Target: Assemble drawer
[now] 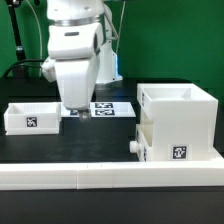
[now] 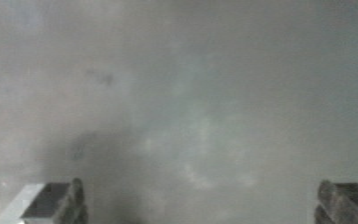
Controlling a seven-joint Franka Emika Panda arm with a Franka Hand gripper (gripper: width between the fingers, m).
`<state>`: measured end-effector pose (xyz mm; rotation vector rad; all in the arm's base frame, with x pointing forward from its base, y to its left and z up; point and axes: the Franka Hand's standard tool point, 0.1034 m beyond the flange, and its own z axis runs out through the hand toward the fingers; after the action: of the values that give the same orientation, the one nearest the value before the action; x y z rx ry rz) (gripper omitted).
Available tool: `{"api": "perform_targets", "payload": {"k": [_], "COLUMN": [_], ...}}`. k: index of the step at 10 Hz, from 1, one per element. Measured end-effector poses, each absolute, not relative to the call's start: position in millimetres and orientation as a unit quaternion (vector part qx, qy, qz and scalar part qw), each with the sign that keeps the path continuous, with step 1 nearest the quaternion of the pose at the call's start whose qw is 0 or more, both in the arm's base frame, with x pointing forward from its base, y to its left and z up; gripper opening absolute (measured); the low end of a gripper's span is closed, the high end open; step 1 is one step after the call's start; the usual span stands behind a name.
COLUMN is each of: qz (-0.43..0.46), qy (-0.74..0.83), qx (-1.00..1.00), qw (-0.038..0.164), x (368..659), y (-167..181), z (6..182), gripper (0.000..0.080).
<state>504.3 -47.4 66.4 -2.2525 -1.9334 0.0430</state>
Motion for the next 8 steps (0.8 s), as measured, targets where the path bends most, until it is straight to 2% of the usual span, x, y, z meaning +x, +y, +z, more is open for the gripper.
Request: {"api": "perform_targets", "payload": {"k": [5,8], "qz": [0.016,0.002], "qy": [-0.636,-0.548], "qx": [-0.766,-0.834], "qw": [0.087,0.069], "x": [504,474], "y": [-48,-78], "z": [64.9,73.0], "gripper": [0.0649,0.0649]}}
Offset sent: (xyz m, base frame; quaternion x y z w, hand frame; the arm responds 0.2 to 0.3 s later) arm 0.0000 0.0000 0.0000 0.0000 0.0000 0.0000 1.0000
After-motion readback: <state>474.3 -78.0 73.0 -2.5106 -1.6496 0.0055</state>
